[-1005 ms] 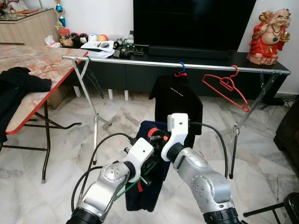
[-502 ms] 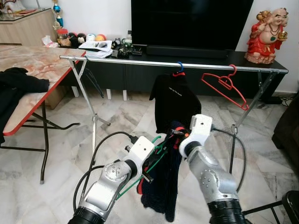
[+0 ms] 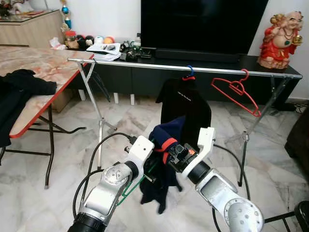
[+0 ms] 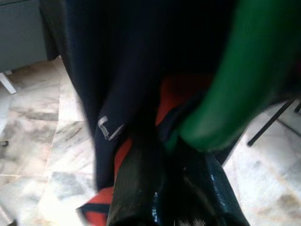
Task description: Hang hanger
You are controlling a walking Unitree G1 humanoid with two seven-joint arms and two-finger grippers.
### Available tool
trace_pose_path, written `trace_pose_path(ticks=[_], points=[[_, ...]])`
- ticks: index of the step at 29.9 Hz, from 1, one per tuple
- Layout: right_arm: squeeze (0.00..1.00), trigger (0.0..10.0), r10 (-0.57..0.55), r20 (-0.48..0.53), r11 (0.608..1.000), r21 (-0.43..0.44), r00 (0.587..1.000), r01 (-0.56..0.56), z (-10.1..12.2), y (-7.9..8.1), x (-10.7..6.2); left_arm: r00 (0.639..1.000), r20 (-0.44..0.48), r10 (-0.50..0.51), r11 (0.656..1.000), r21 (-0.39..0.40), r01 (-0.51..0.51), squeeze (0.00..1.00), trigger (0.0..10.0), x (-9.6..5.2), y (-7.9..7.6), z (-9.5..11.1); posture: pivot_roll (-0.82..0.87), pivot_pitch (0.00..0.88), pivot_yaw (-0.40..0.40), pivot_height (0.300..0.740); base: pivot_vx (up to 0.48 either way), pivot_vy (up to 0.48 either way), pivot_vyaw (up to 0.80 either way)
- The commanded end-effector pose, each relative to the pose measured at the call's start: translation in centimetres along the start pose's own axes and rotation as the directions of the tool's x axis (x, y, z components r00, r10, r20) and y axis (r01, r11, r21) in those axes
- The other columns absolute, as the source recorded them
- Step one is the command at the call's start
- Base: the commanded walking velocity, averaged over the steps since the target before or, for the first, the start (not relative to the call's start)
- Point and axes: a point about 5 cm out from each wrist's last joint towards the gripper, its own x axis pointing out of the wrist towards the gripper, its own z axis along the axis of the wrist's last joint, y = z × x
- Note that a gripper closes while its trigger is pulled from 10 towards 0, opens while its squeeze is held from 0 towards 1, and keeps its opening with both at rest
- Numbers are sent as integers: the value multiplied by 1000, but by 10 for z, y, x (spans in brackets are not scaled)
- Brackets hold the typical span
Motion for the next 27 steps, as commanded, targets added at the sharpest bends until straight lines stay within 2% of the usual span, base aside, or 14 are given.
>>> trace_pose_path(ticks=[1,2,3,4,9,11,12,15,18,21,22,23,24,27], points=[[0,10000,-61,-44,989,-137,997,54,-6,-8,3,1000,21,-10,1000,-2,10,0,10000,0,3,6,97,0,-16,740,0,0,0],[0,10000,-120,-51,966,-235,991,105,-3,-17,3,999,18,-29,1000,5,29,0,10000,-1,1,5,97,0,-16,740,0,0,0],[0,10000,-170,-54,925,-352,984,141,2,-26,5,998,11,-55,998,13,54,0,10000,-2,-2,4,99,0,-13,740,0,0,0],[0,10000,-178,-54,912,-384,983,144,5,-28,5,998,8,-62,998,16,62,0,10000,-2,-3,3,99,0,-13,740,0,0,0],[0,10000,-130,-29,916,-387,991,109,18,-22,11,998,4,-70,998,10,70,0,10000,-4,-4,2,103,0,-15,740,0,0,0],[0,10000,-168,5,889,-431,986,154,24,-28,11,997,-1,-79,997,3,79,0,10000,-6,-4,0,107,0,-16,740,0,0,0],[0,10000,-168,5,889,-431,986,154,24,-28,11,997,-1,-79,997,3,79,0,10000,-6,-4,0,107,0,-16,740,0,0,0],[0,10000,-225,85,850,-469,971,238,37,-41,12,993,-17,-117,993,4,117,0,10000,-8,-7,-3,104,0,-14,740,0,0,0],[0,10000,-229,151,843,-463,962,273,52,-44,16,988,-39,-152,988,6,152,0,10000,-10,-10,-8,103,0,-14,740,0,0,0],[0,10000,-184,144,850,-473,972,231,53,-38,19,984,-44,-171,985,7,171,0,10000,-11,-12,-9,104,0,-16,740,0,0,0],[0,10000,-136,120,866,-468,983,177,51,-34,19,982,-47,-183,983,11,184,0,10000,-12,-13,-9,106,0,-17,740,0,0,0],[0,10000,-98,79,865,-487,992,124,46,-32,17,981,-45,-188,982,18,189,0,10000,-13,-14,-9,108,0,-19,740,0,0,0],[0,10000,-98,79,865,-487,992,124,46,-32,17,981,-45,-188,982,18,189,0,10000,-13,-14,-9,108,0,-19,740,0,0,0],[0,10000,-68,-10,857,-513,998,53,35,-37,8,981,-31,-193,981,16,193,0,10000,-14,-13,-6,109,0,-20,740,0,0,0]])
